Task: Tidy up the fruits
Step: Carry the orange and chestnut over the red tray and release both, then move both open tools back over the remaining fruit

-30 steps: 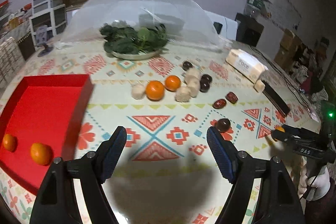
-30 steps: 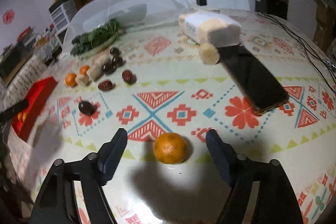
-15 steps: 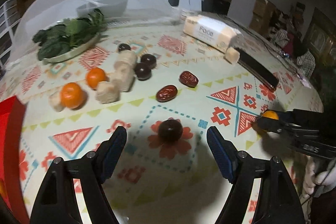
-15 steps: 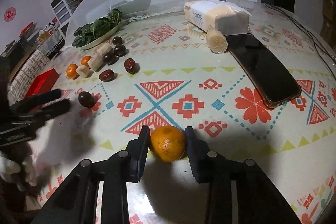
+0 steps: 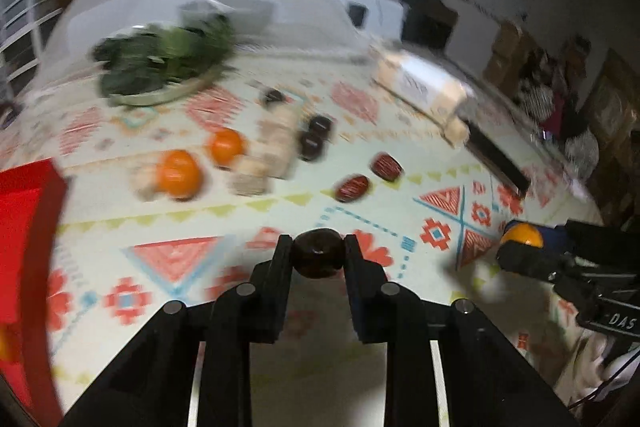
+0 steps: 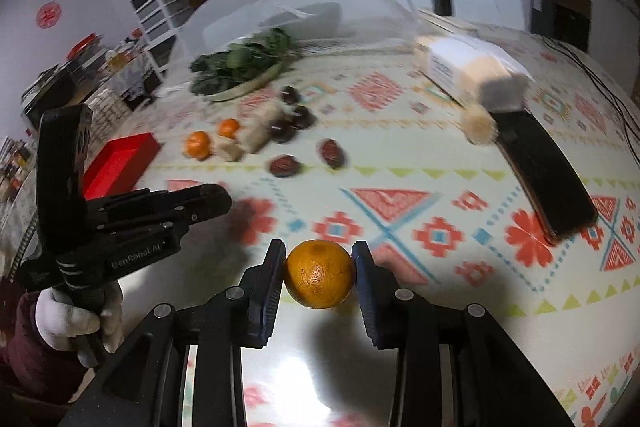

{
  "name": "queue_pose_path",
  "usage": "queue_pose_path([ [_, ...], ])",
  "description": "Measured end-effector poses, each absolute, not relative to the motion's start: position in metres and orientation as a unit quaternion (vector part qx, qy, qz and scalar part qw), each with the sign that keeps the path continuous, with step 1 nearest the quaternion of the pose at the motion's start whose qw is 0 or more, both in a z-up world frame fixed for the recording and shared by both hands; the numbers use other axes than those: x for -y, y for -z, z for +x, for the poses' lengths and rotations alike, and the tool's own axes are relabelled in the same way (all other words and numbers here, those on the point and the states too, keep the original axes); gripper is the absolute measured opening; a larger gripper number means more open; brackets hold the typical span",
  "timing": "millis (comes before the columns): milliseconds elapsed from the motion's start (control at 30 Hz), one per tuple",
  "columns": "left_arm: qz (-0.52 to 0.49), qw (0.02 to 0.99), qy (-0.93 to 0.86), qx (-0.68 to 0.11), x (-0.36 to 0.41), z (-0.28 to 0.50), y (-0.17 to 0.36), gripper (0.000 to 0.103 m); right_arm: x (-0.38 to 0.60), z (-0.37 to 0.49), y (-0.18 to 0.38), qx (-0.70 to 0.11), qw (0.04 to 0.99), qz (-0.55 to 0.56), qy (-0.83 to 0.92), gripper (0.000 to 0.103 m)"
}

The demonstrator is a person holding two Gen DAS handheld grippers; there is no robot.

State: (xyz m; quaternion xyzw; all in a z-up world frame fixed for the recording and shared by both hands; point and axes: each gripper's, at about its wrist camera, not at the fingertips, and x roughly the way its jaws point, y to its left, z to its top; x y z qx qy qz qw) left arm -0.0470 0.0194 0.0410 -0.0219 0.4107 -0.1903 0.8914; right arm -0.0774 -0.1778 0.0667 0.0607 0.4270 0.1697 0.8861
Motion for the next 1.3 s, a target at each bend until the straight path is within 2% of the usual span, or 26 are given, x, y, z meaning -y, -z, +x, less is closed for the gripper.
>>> queue_pose_path([
  [300,-0.104,0.931,0.049,-0.347,-0.176,-0.095,-0.083,0.025,0.055,-0.067,-0.109,-0.399,0.869,0.025,-0.290,0.037],
  [533,-0.145,0.930,-0.062,-0.333,-0.279,-0.117,-0.072,0.025,-0.068,-0.044,-0.112,-0.407,0.833,0.001,-0.375,0.037],
  [767,-0.171,0.916,-0.082,-0.353,-0.321,-0.115,-0.046,0.025,-0.161,-0.004,-0.072,-0.448,0.804,-0.011,-0.391,0.037],
  [1033,-0.187,0.909,-0.077,-0.363,-0.335,-0.105,-0.034,0.026,-0.199,0.025,-0.044,-0.476,0.792,-0.008,-0.383,0.037],
  [1133,-0.192,0.909,-0.070,-0.363,-0.336,-0.105,-0.034,0.035,-0.202,0.029,-0.046,-0.473,0.795,-0.009,-0.379,0.038],
  [1167,-0.192,0.910,-0.070,-0.361,-0.335,-0.105,-0.036,0.042,-0.202,0.028,-0.047,-0.471,0.797,-0.009,-0.379,0.040],
  [1200,-0.192,0.911,-0.071,-0.357,-0.334,-0.107,-0.038,0.049,-0.200,0.029,-0.049,-0.468,0.798,-0.008,-0.379,0.043],
  [1300,-0.190,0.917,-0.072,-0.343,-0.329,-0.113,-0.048,0.058,-0.188,0.029,-0.058,-0.457,0.808,0.005,-0.373,0.052],
])
